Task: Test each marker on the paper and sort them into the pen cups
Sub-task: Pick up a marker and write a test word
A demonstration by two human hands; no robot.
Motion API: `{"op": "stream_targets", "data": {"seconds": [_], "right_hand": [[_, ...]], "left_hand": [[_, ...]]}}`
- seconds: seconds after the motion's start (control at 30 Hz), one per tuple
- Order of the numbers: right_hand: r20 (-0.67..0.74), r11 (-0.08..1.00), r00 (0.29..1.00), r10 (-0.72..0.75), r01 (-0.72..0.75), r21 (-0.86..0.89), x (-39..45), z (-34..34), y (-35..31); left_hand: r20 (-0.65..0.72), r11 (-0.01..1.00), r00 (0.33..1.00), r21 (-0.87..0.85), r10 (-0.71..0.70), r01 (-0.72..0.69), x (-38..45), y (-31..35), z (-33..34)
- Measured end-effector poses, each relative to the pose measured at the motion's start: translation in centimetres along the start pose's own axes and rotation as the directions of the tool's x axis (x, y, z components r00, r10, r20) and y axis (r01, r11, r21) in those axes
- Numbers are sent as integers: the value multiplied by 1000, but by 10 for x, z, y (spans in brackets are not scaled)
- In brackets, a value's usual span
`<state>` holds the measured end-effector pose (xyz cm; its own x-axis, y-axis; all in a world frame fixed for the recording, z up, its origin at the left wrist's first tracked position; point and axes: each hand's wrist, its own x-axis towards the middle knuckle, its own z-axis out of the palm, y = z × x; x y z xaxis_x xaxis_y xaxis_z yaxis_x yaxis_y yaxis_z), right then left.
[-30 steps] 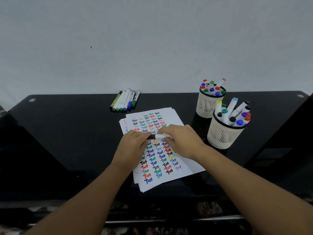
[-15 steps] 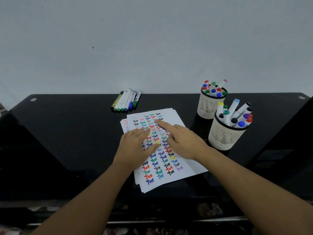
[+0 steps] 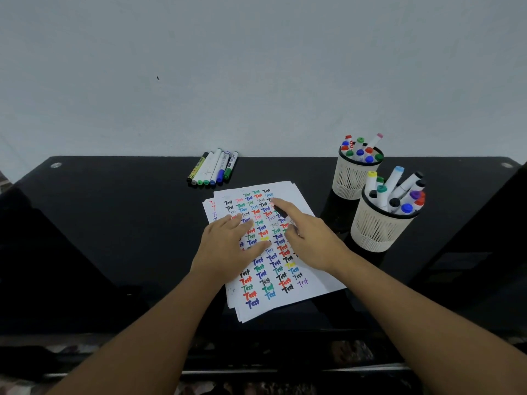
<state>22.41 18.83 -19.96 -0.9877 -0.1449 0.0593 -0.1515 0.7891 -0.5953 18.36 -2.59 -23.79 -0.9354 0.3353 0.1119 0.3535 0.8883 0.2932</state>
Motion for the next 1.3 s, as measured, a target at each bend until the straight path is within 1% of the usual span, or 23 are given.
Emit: {"op": "stream_targets", "data": {"seconds": [0.07,0.13,0.2,0.27,0.3,0.37,0.43,0.6,0.63,0.7,0.77,0.9,0.97,1.13,1.3], "right_hand": [[0,1000,1000,-1,1,19,2,-2,0],[-39,998,999,34,-32,62,3,-4,-2],[-66,984,994,88,-77,159,5,-7,-5],[-46,949,990,131,-111,294,7,-11,-9],[-27,925,991,131,-113,364,8,-14,-11],[-23,915,996,91,-74,396,10,-18,-13],[-67,936,996,59,-31,351,13,-23,-17],[-248,975,969,12,44,220,20,-34,-27],[-280,984,960,-2,51,168,23,-37,-29],[-360,998,932,-49,55,5,31,-47,-31],[-419,990,901,-113,66,-124,38,-59,-35],[-481,977,864,-149,52,-208,47,-98,-48],[-511,976,851,-119,6,-218,52,-120,-48],[-549,975,831,96,-190,-117,68,-166,-17],[-564,954,799,209,-294,-64,74,-191,18]], "left_hand": [[23,1000,1000,3,-3,3,0,1,0],[39,1000,999,8,-7,7,0,1,-1],[51,1000,999,12,-13,13,0,0,-1],[58,1000,998,13,-15,15,1,0,-1],[59,1000,998,15,-14,13,1,0,-1],[63,1000,998,19,-11,10,1,0,-1],[71,1000,997,15,-15,13,1,0,-1],[80,1000,997,13,-19,18,1,0,-2],[82,1000,996,8,-21,20,2,-1,-1],[85,1000,996,-1,-23,23,2,-1,-1],[85,1000,996,-10,-22,22,2,-1,-2],[85,1000,996,-16,-17,18,0,-2,-3],[87,1000,996,-16,-16,17,1,-2,-2],[77,999,997,-25,-19,21,2,-3,0],[69,999,997,-30,-20,22,3,-4,1]]}}
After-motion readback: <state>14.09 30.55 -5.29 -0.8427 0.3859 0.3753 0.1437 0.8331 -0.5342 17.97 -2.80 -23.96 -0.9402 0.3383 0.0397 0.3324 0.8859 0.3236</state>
